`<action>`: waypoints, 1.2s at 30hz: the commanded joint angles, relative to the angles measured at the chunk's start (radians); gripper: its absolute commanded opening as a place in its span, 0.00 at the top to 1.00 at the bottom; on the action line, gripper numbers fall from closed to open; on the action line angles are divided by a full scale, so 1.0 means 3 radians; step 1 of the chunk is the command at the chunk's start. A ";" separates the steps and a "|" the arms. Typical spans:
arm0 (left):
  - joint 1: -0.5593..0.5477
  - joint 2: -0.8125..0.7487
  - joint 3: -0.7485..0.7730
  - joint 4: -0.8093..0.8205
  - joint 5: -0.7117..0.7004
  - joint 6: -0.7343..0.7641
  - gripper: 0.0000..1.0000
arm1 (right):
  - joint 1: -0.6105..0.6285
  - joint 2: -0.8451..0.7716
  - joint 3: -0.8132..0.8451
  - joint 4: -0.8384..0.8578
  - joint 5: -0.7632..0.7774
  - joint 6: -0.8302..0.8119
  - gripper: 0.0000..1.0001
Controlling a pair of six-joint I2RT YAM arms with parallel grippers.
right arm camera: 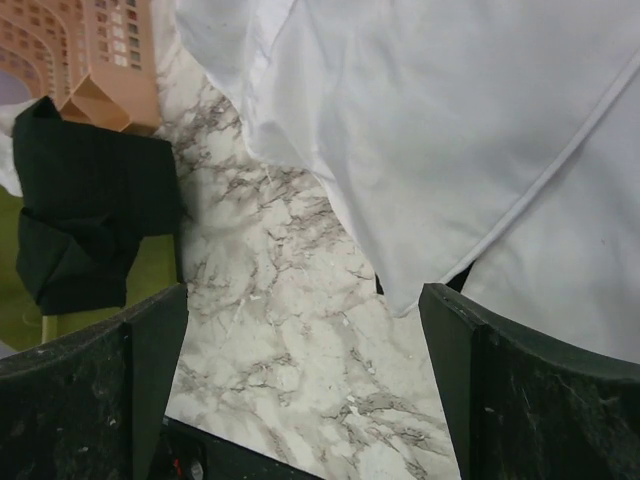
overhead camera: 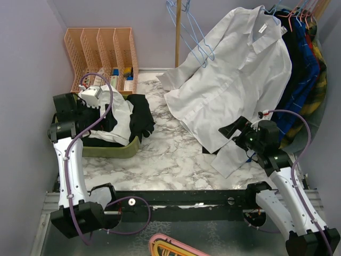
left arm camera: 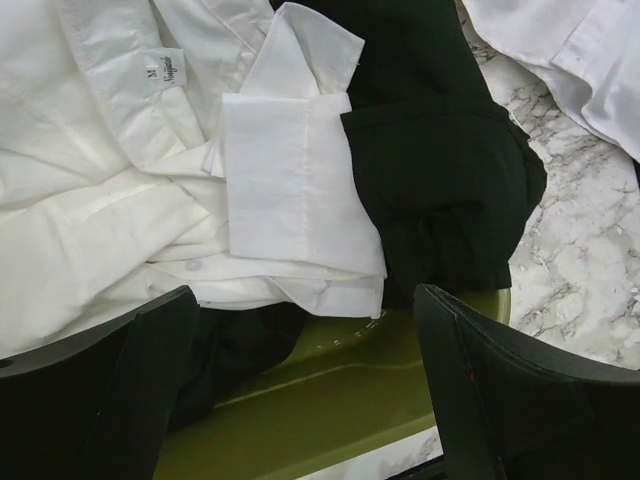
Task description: Place the shirt on the hanger
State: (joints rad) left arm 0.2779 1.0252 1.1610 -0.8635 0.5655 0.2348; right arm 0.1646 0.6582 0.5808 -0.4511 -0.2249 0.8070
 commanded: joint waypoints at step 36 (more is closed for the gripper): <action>0.0051 0.1634 -0.0194 0.1827 -0.0707 -0.0208 0.17 | 0.0014 -0.0479 -0.0291 0.0599 -0.1040 -0.0735 0.00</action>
State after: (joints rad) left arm 0.2878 1.5040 1.1278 -0.4339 0.3386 0.2165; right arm 0.1646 0.4873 0.4808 -0.3138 -0.4927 0.6075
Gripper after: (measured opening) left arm 0.845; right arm 0.994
